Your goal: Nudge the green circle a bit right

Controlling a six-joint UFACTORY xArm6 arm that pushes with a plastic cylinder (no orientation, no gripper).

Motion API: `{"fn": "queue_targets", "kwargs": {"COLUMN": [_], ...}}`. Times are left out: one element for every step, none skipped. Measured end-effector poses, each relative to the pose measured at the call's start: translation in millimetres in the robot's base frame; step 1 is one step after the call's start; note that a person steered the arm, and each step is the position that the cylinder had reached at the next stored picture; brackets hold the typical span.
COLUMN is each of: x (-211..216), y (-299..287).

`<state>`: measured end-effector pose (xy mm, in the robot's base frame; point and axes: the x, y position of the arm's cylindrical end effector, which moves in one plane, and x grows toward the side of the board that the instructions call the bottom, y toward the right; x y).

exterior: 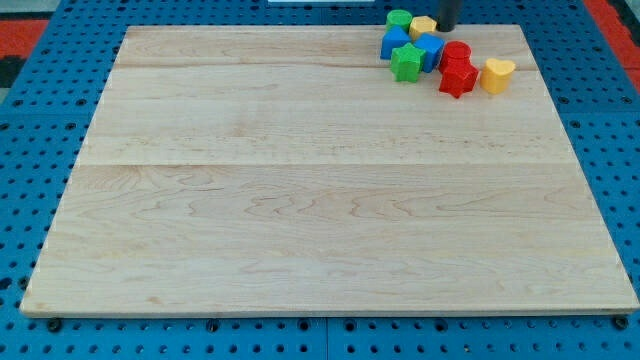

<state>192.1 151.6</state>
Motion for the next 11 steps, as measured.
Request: {"fn": "queue_targets", "kwargs": {"x": [4, 26, 40, 25, 7, 10, 20, 33, 3, -1, 2], "y": [-50, -88, -75, -37, -39, -114, -185, -247, -288, -278, -201]}}
